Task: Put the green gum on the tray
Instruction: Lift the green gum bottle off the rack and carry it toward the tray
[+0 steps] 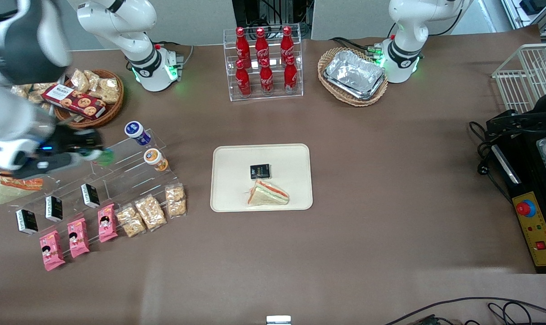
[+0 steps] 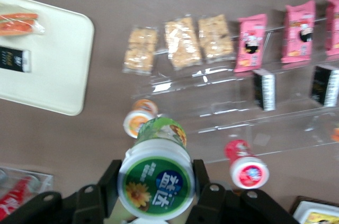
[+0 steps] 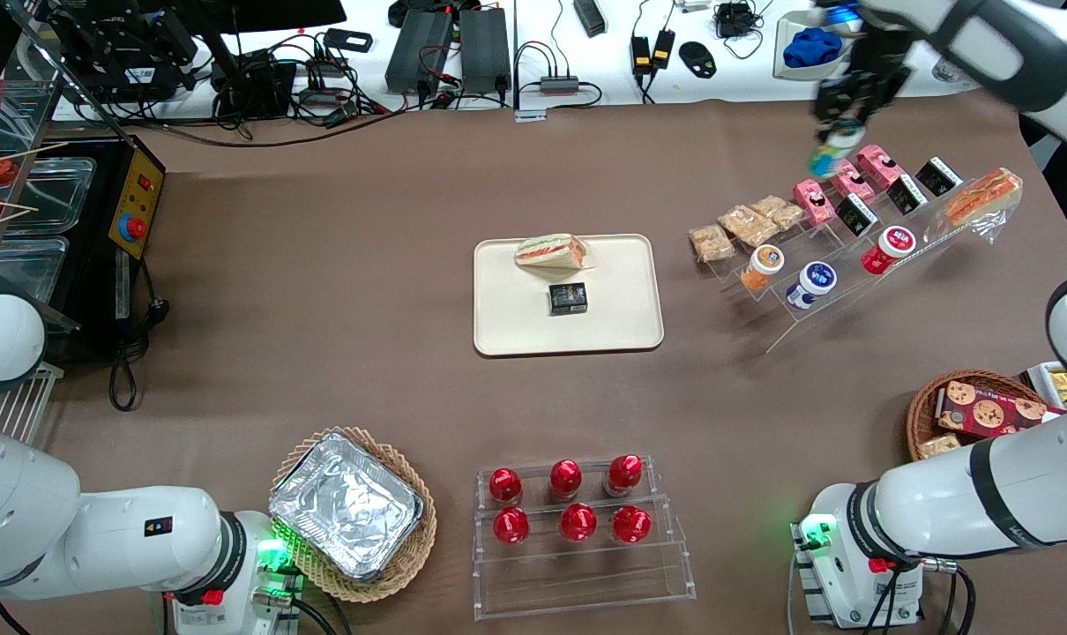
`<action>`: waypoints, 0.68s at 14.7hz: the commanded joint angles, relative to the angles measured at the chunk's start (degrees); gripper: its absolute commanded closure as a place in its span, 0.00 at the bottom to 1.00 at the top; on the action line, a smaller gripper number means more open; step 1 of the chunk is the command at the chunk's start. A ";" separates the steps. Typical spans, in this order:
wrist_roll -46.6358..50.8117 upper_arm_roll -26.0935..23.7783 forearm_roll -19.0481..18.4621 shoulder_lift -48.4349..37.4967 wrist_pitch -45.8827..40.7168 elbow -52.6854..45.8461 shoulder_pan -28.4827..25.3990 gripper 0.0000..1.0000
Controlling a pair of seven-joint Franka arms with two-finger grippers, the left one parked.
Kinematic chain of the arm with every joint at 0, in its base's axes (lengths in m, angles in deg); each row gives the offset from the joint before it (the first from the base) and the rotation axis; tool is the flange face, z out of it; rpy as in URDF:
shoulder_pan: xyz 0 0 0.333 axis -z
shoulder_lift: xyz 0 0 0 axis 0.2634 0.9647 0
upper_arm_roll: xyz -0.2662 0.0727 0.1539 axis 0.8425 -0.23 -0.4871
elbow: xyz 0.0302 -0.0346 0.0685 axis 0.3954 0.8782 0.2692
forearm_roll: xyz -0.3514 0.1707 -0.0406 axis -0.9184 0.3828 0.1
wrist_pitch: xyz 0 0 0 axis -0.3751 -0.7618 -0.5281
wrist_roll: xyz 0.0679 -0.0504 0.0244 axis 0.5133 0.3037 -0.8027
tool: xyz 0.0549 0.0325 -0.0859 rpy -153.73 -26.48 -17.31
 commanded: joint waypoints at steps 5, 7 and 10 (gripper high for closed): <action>20.70 0.15 9.22 6.16 6.51 2.24 -11.16 0.63; 23.25 0.24 10.12 6.07 13.62 7.16 -14.58 0.63; 25.10 0.24 10.12 6.33 22.24 13.40 -17.75 0.63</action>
